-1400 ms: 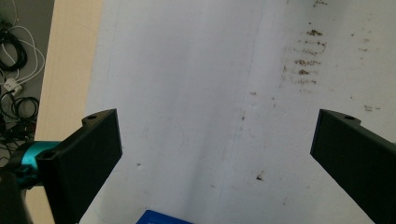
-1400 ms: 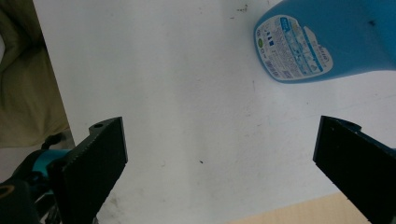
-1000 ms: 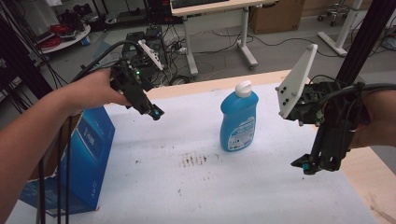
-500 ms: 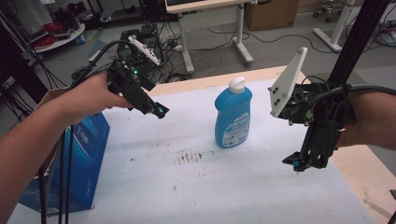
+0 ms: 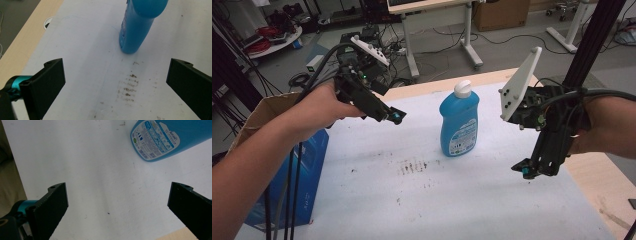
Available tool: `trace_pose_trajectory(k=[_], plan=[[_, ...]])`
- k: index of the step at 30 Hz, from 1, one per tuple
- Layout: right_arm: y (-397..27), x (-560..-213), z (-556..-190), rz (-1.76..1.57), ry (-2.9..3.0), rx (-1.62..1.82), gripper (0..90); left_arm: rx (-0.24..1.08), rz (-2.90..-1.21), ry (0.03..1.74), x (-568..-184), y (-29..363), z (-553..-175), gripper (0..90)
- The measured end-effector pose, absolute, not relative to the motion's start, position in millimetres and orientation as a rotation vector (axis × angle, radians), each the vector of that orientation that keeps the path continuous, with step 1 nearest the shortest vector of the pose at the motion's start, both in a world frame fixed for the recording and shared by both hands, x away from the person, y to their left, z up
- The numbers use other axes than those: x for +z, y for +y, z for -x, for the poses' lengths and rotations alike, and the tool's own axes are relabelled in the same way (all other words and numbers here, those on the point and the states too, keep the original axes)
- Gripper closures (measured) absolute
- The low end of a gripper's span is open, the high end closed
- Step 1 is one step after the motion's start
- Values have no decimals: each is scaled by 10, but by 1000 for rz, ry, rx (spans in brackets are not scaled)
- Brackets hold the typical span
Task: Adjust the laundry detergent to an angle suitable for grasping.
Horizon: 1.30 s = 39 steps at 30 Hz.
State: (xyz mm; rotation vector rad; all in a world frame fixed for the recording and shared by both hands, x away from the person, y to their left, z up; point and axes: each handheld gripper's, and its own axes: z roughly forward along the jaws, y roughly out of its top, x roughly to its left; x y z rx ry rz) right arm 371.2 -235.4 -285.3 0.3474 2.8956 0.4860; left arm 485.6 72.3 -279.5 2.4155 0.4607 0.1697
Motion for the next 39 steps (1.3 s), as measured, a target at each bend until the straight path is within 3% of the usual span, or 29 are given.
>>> trace_pose_trajectory(k=[10,39], plan=[[-2368,-2874,-3720,-361,2885,507,22,162,-2332,453,-2853,608,-4783,20],[-2456,-2943,-3711,-396,2869,533,22,151,-2330,336,-2889,-56,-4764,20]])
